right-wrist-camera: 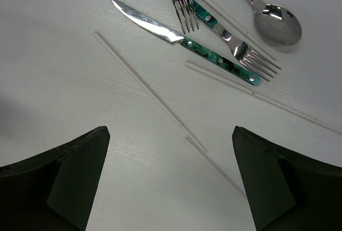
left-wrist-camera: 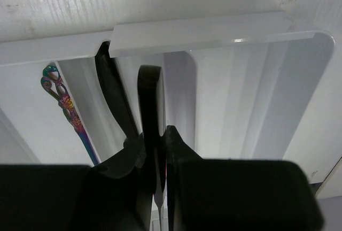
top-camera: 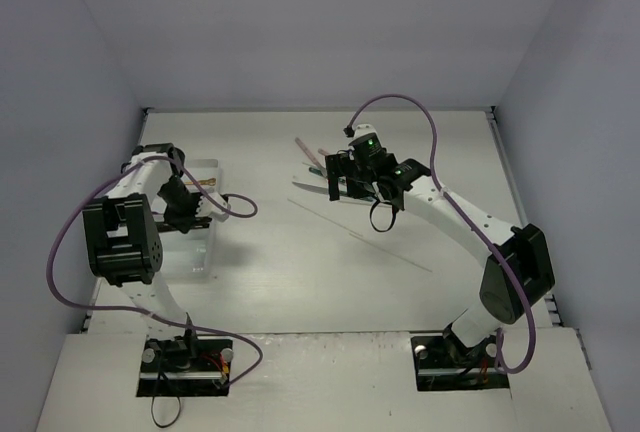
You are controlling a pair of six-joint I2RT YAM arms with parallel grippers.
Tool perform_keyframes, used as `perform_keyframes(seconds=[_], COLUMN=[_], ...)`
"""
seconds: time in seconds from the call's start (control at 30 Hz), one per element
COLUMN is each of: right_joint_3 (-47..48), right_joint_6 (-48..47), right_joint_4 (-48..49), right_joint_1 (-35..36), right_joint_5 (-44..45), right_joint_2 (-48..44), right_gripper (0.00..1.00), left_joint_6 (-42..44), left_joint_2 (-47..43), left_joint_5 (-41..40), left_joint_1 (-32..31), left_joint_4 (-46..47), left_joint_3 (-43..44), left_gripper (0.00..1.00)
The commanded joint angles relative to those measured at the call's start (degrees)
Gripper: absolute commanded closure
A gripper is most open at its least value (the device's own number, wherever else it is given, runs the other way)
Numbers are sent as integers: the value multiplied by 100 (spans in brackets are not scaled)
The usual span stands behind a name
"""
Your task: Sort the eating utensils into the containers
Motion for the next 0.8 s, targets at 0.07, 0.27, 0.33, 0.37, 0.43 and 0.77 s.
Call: perform_keyframes(seconds=[0.07, 0.27, 0.33, 0.37, 0.43, 0.77], right_joint_3=[18, 41, 88, 121, 182, 1096], right_joint_6=[20, 3, 11, 11, 26, -75], right_joint_4=[90, 73, 61, 50, 26, -138], right_joint_1=[-15, -24, -36, -47, -77, -453], right_joint_5=[134, 249, 305, 354, 500, 1436], right_joint_2=[-66, -27, -13, 4, 71, 1067], right_gripper=[3, 4, 6, 7, 9, 44], left_joint_6=[-141, -333, -474, -574, -848, -3729], left_joint_2=[59, -100, -254, -342, -504, -828], left_joint_5=[-164, 1, 160, 243, 377, 1761], left_joint_1=[73, 112, 99, 82, 50, -75], left_joint_4=[-177, -202, -203, -203, -212, -195], left_joint_3=[286, 420, 508, 602, 882, 2845], left_gripper=[82, 71, 70, 69, 66, 51])
